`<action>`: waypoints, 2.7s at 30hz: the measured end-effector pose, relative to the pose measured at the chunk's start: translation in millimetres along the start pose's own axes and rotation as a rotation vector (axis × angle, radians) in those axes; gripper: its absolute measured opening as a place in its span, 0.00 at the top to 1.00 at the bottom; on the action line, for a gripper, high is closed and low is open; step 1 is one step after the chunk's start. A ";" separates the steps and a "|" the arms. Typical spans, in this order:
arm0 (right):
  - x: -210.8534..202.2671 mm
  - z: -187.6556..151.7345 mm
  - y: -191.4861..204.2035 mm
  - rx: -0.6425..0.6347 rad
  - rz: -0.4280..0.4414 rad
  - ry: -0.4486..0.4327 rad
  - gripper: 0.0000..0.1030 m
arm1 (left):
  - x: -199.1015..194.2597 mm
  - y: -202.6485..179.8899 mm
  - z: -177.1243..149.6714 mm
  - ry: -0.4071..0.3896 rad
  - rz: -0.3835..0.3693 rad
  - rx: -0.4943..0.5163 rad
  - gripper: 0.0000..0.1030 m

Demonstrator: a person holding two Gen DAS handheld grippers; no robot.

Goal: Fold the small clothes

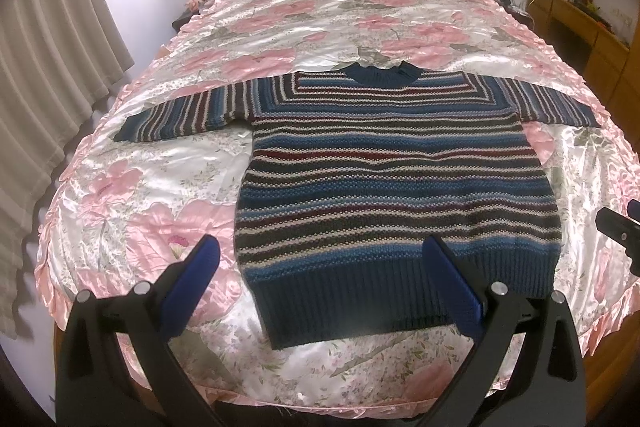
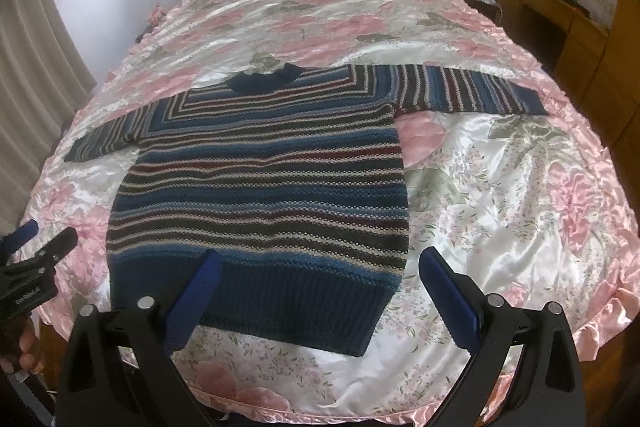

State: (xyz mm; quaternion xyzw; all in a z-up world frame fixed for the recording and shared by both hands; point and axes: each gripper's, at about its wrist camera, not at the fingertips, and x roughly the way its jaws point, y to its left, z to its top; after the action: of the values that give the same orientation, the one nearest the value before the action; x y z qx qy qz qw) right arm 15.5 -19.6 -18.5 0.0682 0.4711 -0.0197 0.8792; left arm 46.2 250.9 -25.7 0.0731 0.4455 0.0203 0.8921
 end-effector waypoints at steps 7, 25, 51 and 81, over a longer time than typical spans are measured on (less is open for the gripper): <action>30.7 42.1 -69.1 0.052 -0.072 0.044 0.03 | 38.6 -31.6 49.7 0.003 -0.006 -0.027 0.03; 183.3 200.8 -375.0 0.310 -0.354 0.170 0.04 | 202.7 -249.8 198.6 0.028 -0.089 0.035 0.03; 237.4 214.5 -482.6 0.534 -0.085 0.118 0.91 | 268.5 -324.0 220.3 0.005 -0.004 0.101 0.03; 273.7 244.9 -102.6 -0.087 0.267 0.179 0.91 | 296.0 -126.8 209.4 0.092 -0.148 -0.169 0.03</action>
State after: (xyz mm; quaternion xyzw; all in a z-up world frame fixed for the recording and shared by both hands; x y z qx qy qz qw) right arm 359.6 -146.9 -122.4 0.0932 0.5347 0.1238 0.8307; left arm 387.8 132.0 -154.9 -0.0362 0.4869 -0.0047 0.8727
